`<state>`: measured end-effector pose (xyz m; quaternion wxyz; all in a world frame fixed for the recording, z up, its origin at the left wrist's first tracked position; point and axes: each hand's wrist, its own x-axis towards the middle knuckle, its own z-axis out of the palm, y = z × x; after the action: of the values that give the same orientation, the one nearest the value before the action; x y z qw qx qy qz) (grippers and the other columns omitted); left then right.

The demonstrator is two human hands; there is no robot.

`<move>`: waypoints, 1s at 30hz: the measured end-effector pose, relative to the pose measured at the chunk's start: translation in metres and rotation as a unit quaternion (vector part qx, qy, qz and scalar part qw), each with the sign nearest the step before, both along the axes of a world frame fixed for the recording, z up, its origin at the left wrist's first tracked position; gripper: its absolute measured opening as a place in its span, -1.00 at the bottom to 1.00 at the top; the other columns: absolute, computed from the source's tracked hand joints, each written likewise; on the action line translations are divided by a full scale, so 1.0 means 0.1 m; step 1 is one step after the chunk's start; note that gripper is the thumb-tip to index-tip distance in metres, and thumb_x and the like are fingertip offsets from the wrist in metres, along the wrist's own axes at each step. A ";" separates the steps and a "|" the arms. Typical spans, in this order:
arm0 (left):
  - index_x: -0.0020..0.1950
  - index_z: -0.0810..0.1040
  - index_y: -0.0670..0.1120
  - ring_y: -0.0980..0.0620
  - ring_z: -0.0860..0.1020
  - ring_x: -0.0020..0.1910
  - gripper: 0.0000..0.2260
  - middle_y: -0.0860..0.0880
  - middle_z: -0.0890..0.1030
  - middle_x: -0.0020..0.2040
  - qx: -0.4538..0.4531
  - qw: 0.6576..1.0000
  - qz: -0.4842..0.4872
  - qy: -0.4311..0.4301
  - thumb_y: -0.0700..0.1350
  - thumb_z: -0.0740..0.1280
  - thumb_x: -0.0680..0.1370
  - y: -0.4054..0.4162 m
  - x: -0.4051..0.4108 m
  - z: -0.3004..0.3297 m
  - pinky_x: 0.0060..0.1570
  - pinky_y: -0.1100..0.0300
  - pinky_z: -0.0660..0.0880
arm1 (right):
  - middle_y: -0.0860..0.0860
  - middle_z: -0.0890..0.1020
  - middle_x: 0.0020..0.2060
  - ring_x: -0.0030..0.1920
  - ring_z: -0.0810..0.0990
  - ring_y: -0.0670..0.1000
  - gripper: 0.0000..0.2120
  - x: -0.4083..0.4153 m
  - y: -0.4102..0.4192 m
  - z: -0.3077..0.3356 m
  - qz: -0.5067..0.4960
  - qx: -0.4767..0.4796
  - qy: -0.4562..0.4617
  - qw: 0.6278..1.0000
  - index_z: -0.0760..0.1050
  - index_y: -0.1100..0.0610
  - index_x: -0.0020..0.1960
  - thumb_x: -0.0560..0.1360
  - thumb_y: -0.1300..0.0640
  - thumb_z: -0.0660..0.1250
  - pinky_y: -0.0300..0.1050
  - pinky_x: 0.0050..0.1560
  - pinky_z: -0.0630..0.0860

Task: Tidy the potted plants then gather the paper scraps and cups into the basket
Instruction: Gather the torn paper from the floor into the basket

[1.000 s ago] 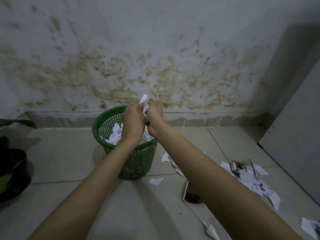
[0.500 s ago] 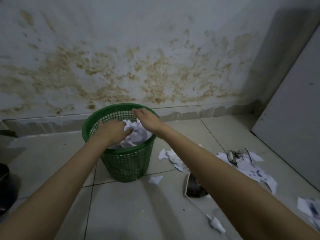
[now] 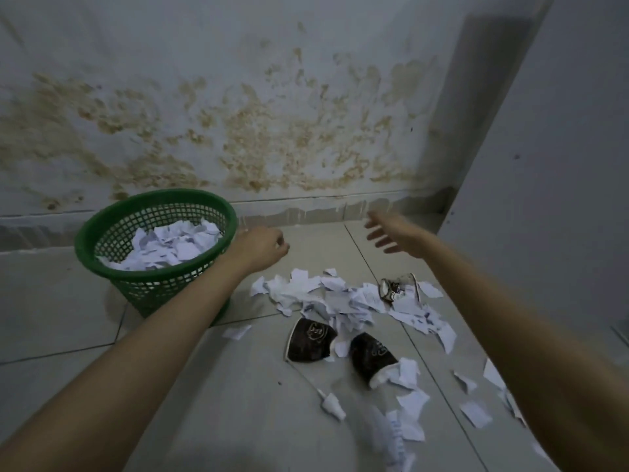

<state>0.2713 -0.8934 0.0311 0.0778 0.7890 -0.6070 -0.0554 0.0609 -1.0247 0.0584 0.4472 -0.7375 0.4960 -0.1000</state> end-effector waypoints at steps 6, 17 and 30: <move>0.31 0.41 -0.24 -0.16 0.44 0.26 -0.62 -0.21 0.45 0.31 0.185 0.982 0.034 0.008 0.00 0.13 0.62 -0.40 -0.05 -0.11 0.23 0.05 0.37 | 0.25 0.46 0.25 0.24 0.44 0.27 -0.52 -0.31 -0.25 -0.42 -0.077 0.084 0.042 0.993 0.28 0.27 0.36 0.61 -0.06 0.05 0.07 0.19 0.42; 0.47 0.20 -0.13 -0.22 0.22 0.41 -0.54 -0.29 0.22 0.43 0.030 0.946 0.205 0.249 0.04 0.09 0.62 -0.47 0.03 -1.50 0.36 0.03 0.22 | 0.26 0.28 0.41 0.42 0.25 0.22 -0.48 0.26 -0.14 -1.89 -0.123 -0.012 -0.014 0.992 0.06 0.21 0.49 0.62 -0.01 0.04 0.04 0.38 0.26; 0.39 0.41 -0.10 -0.11 0.13 0.50 -0.66 -0.17 0.20 0.50 -0.122 0.918 0.203 0.319 -0.08 0.10 0.63 -0.75 -0.06 -2.33 0.48 0.06 0.10 | 0.22 -0.07 0.51 0.49 -0.23 0.27 -0.47 0.70 -0.16 -2.57 -0.154 -0.073 0.107 0.980 -0.03 -0.04 0.52 0.60 -0.15 -0.05 0.18 0.46 -0.21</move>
<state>0.2656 -0.9683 -0.2019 0.3724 0.8200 -0.3787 -0.2132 0.1311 -1.0408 -0.1985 0.3160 -0.6891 0.6401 -0.1246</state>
